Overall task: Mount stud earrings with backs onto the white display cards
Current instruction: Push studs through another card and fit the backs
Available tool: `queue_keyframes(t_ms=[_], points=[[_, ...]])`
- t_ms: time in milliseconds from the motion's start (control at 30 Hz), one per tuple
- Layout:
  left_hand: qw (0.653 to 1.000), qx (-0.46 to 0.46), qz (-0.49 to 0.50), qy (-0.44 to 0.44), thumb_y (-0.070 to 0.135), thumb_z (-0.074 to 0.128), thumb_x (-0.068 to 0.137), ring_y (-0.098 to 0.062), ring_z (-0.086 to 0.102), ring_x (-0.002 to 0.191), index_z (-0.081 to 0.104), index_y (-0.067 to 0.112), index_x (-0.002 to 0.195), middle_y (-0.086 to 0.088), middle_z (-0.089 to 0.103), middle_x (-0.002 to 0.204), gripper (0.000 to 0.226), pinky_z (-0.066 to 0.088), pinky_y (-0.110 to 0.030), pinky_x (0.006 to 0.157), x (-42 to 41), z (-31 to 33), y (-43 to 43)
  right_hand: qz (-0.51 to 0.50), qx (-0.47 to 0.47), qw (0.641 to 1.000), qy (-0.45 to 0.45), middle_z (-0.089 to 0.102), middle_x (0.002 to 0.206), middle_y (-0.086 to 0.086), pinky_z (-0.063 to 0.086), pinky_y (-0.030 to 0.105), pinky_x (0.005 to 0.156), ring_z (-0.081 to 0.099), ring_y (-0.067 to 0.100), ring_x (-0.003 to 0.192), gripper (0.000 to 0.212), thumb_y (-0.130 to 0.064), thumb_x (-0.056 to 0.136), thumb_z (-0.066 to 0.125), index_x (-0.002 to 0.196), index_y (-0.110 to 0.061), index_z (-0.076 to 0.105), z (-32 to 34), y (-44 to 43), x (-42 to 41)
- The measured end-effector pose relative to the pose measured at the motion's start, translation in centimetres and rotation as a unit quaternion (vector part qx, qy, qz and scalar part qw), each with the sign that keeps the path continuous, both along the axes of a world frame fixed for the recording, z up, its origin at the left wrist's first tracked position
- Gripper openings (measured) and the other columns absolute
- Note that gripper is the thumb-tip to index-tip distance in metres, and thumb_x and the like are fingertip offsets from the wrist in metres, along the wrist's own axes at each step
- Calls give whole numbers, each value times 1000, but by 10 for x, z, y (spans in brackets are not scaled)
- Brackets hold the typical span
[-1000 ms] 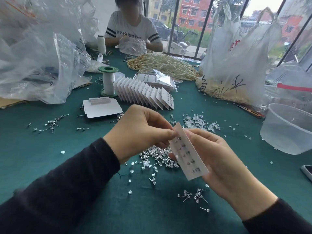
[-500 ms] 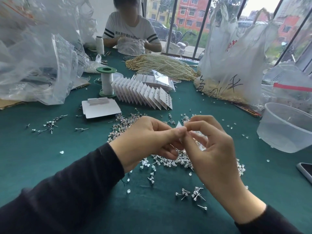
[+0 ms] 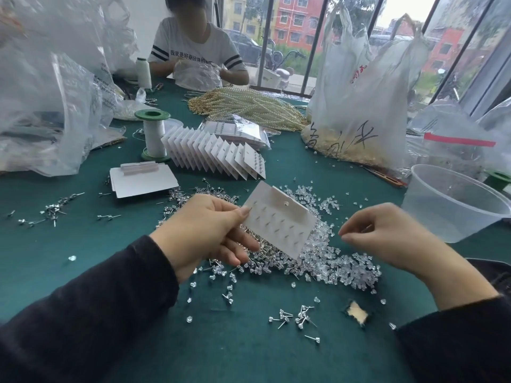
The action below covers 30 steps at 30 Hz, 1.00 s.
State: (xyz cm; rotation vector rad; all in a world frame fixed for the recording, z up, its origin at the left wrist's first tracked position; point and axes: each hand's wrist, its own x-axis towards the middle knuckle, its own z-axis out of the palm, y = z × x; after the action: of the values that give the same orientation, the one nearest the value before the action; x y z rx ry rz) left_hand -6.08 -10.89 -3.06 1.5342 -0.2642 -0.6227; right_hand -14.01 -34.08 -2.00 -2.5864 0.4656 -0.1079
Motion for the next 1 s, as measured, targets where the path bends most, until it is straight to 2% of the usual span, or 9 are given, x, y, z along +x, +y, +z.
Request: queue_keyframes(t_ms=[67, 167, 367, 467, 567, 667, 767, 867, 1000], points=[[1000, -1, 8, 3, 10, 48, 92, -15, 53, 32, 54, -5, 84, -15, 65, 51, 18, 42, -16, 30, 0, 0, 0, 20, -19, 998, 47, 67, 62, -7, 45, 14, 48, 57, 2, 53, 14, -16, 78, 69, 66, -22, 71, -4, 4, 1], [1000, -10, 20, 18, 6, 45, 93, -15, 54, 32, 53, -8, 87, -16, 64, 50, 18, 44, -17, 31, 1, 2, -1, 14, -53, 997, 48, 65, 61, -8, 42, 10, 45, 58, 3, 55, 16, -14, 77, 68, 64, -22, 68, -9, 5, 3], [999, -12, 22, 36, 3, 42, 94, -16, 55, 33, 49, -5, 74, -17, 65, 51, 23, 46, -18, 33, 0, 5, -4, 2, -69, 996, 64, 66, 65, -4, 44, 15, 46, 60, 8, 59, 13, -12, 75, 63, 64, -18, 67, -9, 9, 3], [999, -12, 18, 39, 3, 41, 94, -16, 55, 33, 52, -7, 77, -18, 65, 52, 22, 46, -18, 33, -1, 5, -4, 6, -107, 992, 58, 68, 64, 0, 47, 17, 45, 63, 11, 59, 14, -9, 74, 59, 63, -13, 68, -8, 11, 3], [999, -7, 15, 38, 4, 43, 94, -16, 55, 33, 54, -12, 86, -18, 65, 51, 22, 46, -18, 33, -1, 5, -4, 22, -145, 988, 50, 70, 66, 8, 51, 26, 52, 66, 19, 65, 15, -7, 74, 57, 65, -6, 69, -9, 11, 2], [999, 0, 11, 37, 5, 44, 93, -17, 55, 33, 55, -12, 84, -19, 65, 53, 22, 46, -18, 33, -1, 4, -4, 37, -167, 985, 33, 70, 72, 14, 53, 32, 60, 66, 26, 72, 15, -6, 76, 55, 71, -1, 69, -13, 10, 3], [999, 5, 8, 39, 5, 45, 93, -17, 55, 33, 55, -13, 85, -19, 65, 53, 22, 46, -18, 32, -1, 3, -3, 53, -174, 983, 11, 70, 70, 0, 53, 19, 61, 64, 12, 67, 18, -7, 80, 56, 72, -10, 72, -14, 8, 2], [999, 6, 5, 38, 4, 45, 93, -17, 54, 33, 55, -15, 88, -19, 65, 53, 22, 45, -18, 32, 0, 2, -3, 46, -133, 989, -40, 62, 65, -17, 41, 1, 54, 55, -5, 63, 20, -9, 80, 63, 67, -22, 68, -7, 2, -3], [999, 10, 4, 34, 5, 46, 92, -17, 54, 33, 53, -16, 91, -19, 65, 53, 22, 45, -17, 32, 1, 0, -4, 59, -70, 995, -24, 65, 57, -15, 43, 5, 51, 60, -4, 57, 21, -13, 77, 69, 62, -27, 70, -2, 2, -6]])
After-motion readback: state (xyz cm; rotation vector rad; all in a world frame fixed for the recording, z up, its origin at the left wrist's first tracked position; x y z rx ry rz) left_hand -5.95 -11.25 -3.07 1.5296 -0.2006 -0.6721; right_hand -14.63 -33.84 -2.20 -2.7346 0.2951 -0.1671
